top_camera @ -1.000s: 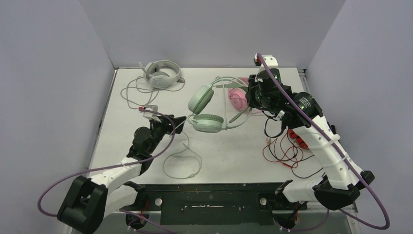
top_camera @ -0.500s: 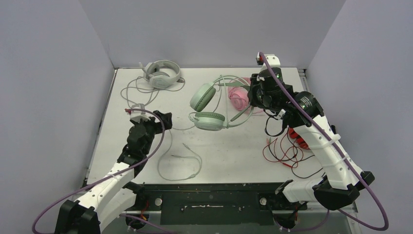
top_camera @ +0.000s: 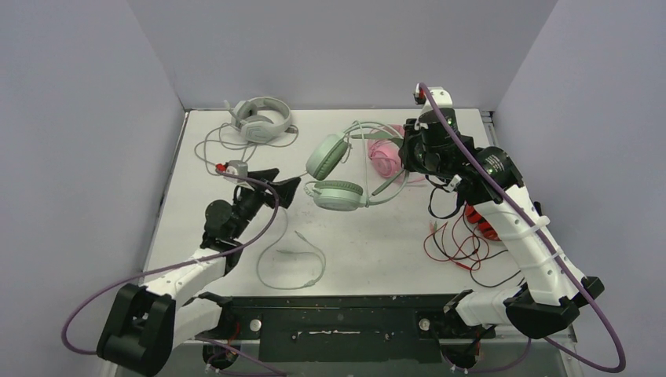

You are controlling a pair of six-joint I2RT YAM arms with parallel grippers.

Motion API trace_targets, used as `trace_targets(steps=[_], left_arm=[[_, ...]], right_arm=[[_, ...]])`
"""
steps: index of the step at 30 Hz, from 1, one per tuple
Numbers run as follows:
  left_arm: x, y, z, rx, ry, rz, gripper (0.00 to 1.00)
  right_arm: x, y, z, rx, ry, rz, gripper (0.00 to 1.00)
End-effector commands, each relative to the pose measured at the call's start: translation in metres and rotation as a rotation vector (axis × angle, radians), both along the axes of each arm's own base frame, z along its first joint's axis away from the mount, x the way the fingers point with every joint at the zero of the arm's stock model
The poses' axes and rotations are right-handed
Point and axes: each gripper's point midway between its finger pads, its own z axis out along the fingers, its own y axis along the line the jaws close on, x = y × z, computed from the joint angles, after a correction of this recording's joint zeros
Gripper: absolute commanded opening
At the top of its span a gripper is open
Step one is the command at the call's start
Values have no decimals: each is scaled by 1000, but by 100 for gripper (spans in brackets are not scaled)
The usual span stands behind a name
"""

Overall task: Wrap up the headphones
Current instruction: Wrap the headphones cable around the headphones.

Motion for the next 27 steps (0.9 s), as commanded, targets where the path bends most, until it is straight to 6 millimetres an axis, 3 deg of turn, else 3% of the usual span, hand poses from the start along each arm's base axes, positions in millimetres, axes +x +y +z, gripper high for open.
trace_targets(steps=[1,4,9,15,27], left_arm=[[-33,-37,61,-87,-277,-278,82],[-39,-55,65,-91,-282,-397,79],[-32,-51,70,-92,-287,-343,79],[-38,-71,71,-7,-307,-439,79],[9,-67,62,148,-328,-259,79]], right_arm=[[1,5,46,138,-118,6,0],[0,6,44,139,-111,13,0],[-1,6,42,139,-105,15,0],[0,8,43,143,-106,22,0],[-4,12,49,169,-111,48,0]])
